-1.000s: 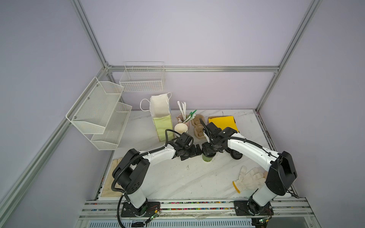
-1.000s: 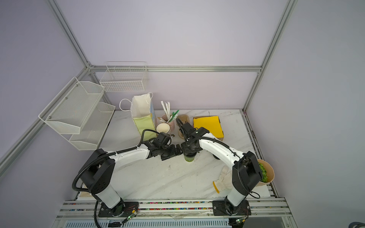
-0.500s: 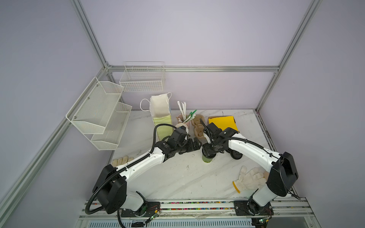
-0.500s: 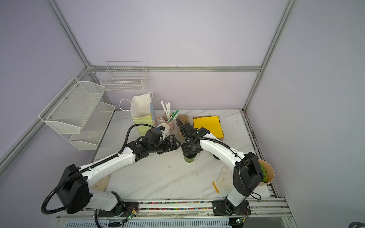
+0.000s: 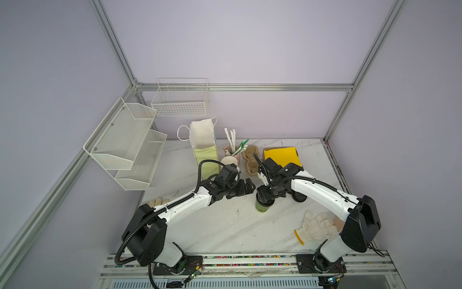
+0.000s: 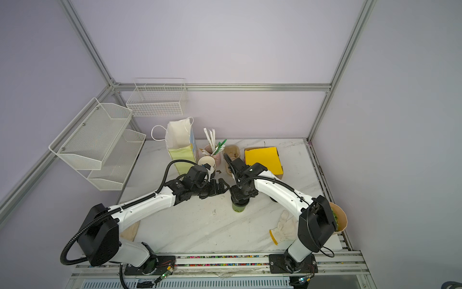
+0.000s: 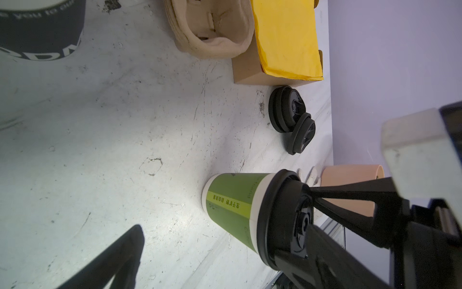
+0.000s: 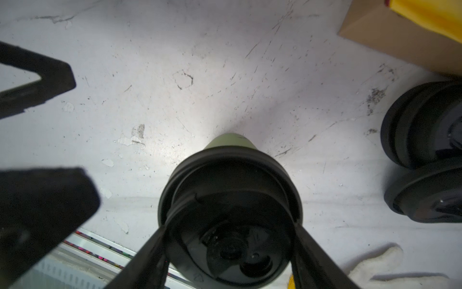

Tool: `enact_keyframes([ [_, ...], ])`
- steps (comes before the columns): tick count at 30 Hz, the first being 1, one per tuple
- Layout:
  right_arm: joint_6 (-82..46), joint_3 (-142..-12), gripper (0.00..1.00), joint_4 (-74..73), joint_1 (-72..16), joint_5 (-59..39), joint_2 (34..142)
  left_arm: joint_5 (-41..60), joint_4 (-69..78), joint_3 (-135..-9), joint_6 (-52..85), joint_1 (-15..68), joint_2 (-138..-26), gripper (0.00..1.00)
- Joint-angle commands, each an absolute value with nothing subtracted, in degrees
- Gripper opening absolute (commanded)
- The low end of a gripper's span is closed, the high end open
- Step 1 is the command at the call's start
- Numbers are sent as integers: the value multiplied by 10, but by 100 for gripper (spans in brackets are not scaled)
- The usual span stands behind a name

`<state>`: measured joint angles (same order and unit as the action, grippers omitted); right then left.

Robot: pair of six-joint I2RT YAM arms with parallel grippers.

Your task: Pack the takeout coffee

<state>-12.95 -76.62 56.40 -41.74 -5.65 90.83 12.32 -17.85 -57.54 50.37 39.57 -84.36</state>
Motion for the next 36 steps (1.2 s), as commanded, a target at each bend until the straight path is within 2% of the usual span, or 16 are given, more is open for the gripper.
enact_keyframes([
  [1,-124,-753,63,609,-428,-81,905,156,-147,-540,498,397,-824,100],
  [9,-123,-751,64,607,-441,-71,911,218,-89,-490,512,397,-815,100],
  [13,-122,-753,64,608,-448,-60,917,212,-79,-465,512,397,-790,100],
  [36,-120,-753,64,612,-478,-40,927,220,-55,-441,514,397,-844,100],
])
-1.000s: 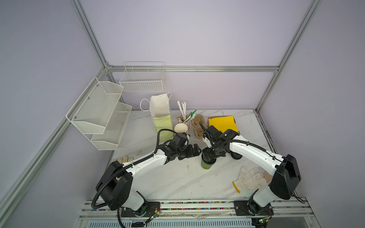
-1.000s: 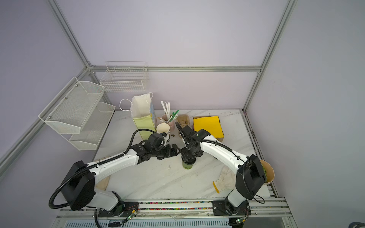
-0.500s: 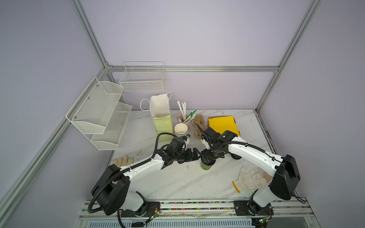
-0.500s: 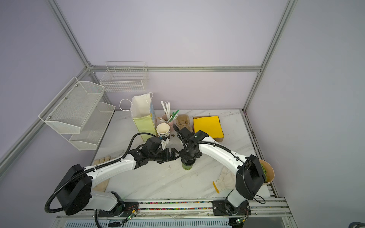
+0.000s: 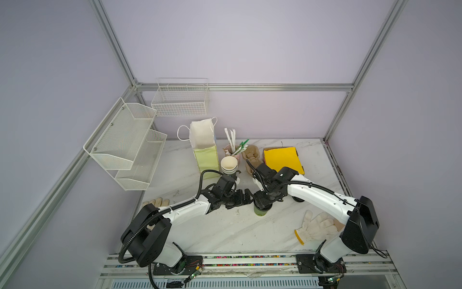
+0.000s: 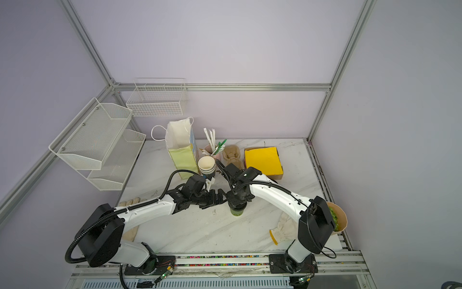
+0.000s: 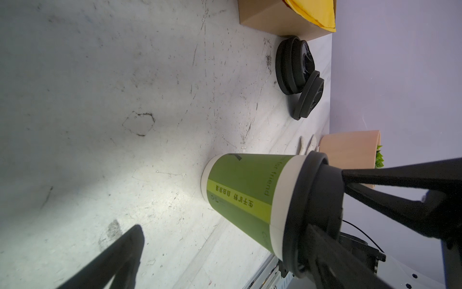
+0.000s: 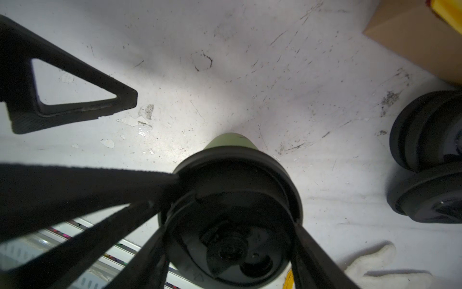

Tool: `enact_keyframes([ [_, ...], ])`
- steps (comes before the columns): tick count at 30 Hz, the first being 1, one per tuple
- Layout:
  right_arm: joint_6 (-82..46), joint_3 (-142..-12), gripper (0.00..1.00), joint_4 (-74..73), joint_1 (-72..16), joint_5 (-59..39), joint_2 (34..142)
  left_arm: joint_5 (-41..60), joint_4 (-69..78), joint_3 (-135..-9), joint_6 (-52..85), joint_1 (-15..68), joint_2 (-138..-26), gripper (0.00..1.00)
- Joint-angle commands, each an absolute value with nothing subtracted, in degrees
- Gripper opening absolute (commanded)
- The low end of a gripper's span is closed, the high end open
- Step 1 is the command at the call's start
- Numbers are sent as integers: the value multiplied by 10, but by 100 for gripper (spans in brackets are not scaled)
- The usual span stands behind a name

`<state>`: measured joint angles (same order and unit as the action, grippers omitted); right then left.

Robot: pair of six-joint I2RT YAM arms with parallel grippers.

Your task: Pack the takeout coffee

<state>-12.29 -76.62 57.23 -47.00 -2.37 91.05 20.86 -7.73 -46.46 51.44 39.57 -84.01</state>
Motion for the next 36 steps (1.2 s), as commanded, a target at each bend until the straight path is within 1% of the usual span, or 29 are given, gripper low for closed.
enact_keyframes([
  [1,-120,-752,64,614,-479,-40,928,220,-56,-441,515,397,-847,99],
  [15,-124,-736,63,605,-486,-54,922,196,-119,-434,512,398,-881,95],
  [21,-125,-731,63,602,-489,-58,918,175,-144,-414,510,398,-878,93],
  [25,-126,-724,63,600,-491,-59,917,181,-152,-417,509,399,-874,93],
  [29,-128,-718,63,596,-491,-59,915,172,-176,-450,497,400,-868,94],
  [36,-129,-717,63,594,-492,-58,914,155,-198,-520,482,395,-853,99],
])
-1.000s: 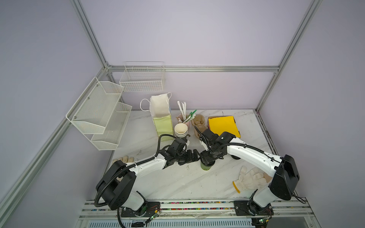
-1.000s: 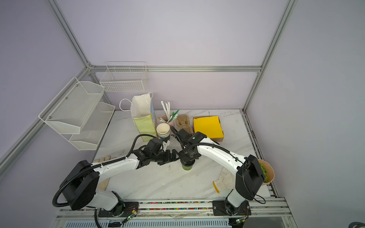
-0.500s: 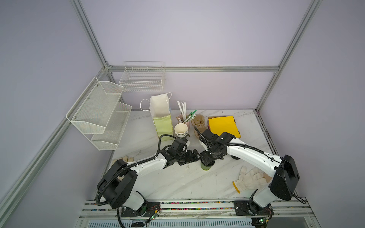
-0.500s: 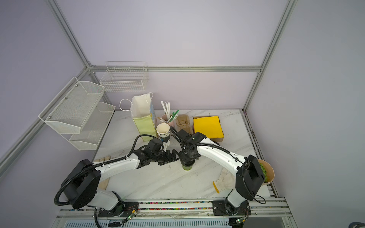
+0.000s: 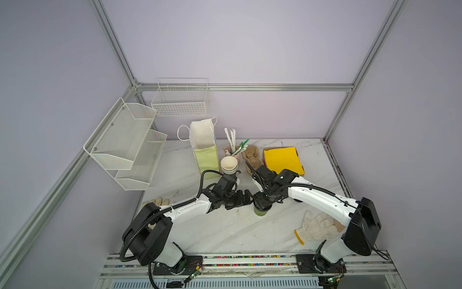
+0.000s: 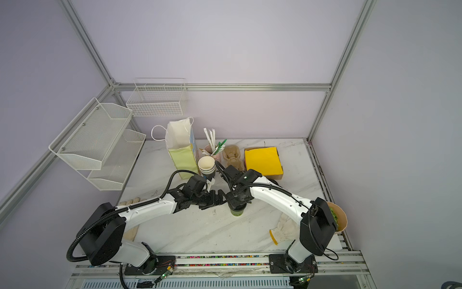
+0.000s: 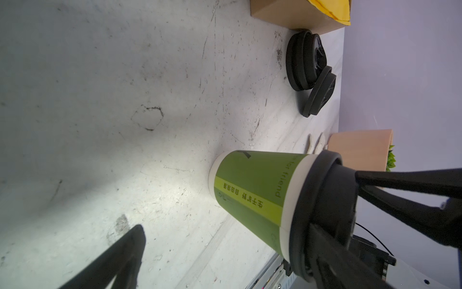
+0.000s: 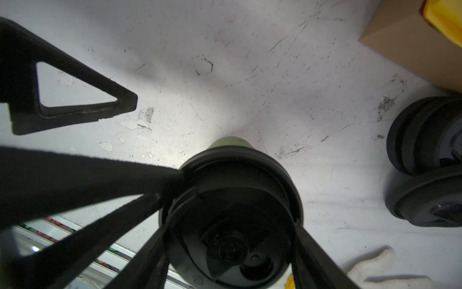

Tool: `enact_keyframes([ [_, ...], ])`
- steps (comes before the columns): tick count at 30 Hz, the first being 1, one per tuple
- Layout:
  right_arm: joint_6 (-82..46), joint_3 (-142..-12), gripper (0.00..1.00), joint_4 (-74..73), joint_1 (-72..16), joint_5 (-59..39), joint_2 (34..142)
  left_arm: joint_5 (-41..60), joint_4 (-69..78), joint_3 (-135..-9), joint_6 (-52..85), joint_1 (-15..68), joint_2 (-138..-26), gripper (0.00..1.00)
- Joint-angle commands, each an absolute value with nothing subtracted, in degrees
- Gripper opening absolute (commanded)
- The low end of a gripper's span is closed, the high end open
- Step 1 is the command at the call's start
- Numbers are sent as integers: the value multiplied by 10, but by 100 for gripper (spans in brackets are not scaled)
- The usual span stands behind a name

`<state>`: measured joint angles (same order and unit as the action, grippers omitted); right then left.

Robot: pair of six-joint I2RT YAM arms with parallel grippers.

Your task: Pack the takeout coffee

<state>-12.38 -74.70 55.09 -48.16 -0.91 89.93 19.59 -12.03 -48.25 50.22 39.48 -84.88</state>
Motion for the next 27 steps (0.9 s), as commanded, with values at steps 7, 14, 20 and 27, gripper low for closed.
enact_keyframes([
  [7,-128,-718,63,595,-492,-59,912,166,-202,-571,471,394,-878,100],
  [14,-125,-715,63,588,-493,-66,910,170,-183,-580,475,394,-895,100],
  [20,-123,-714,63,584,-497,-68,915,171,-187,-605,471,394,-918,100],
  [27,-124,-714,63,585,-499,-65,910,178,-196,-586,470,396,-937,100],
])
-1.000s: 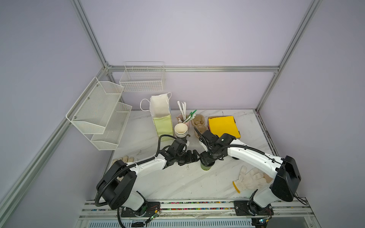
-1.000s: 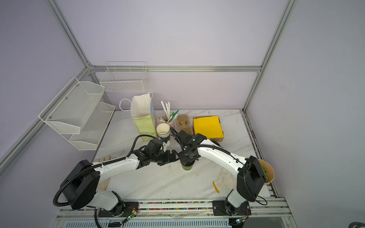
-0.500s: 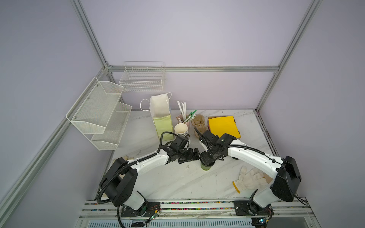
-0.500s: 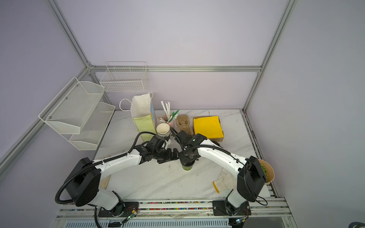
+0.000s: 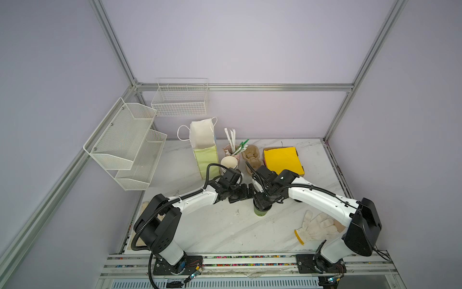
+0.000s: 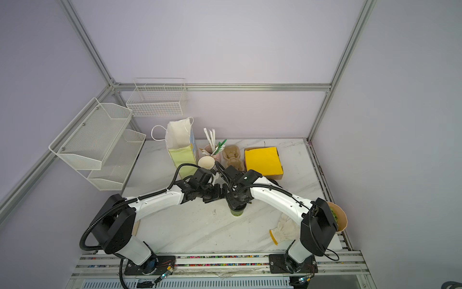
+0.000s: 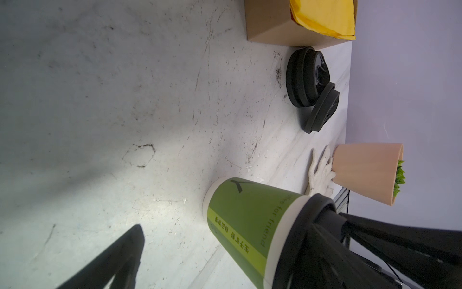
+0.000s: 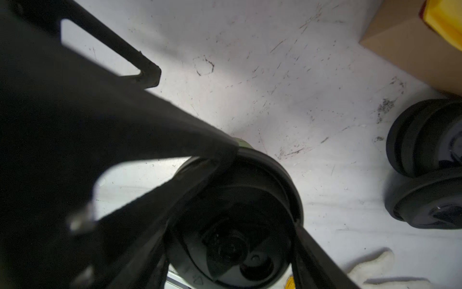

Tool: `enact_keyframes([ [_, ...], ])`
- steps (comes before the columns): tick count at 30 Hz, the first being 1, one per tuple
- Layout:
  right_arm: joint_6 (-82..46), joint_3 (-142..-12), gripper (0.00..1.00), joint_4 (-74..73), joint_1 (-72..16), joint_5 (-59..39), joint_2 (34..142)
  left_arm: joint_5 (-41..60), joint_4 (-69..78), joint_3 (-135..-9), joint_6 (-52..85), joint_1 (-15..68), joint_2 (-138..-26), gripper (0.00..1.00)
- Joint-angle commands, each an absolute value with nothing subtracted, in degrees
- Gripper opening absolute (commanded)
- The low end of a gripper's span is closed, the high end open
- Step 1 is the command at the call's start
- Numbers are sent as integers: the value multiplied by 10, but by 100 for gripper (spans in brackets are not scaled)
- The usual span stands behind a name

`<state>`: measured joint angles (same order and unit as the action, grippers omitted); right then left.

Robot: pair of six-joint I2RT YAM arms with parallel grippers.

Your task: Pack the takeout coffee

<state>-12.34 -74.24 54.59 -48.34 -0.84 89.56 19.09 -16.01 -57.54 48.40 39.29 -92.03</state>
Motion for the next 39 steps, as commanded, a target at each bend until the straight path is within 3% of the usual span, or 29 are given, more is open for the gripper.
enact_keyframes([
  [1,-124,-712,63,584,-498,-65,909,178,-195,-576,471,396,-934,100],
  [18,-127,-713,63,582,-499,-69,903,189,-161,-502,487,414,-921,99],
  [39,-129,-732,63,577,-499,-52,893,150,-236,-621,463,391,-815,100],
])
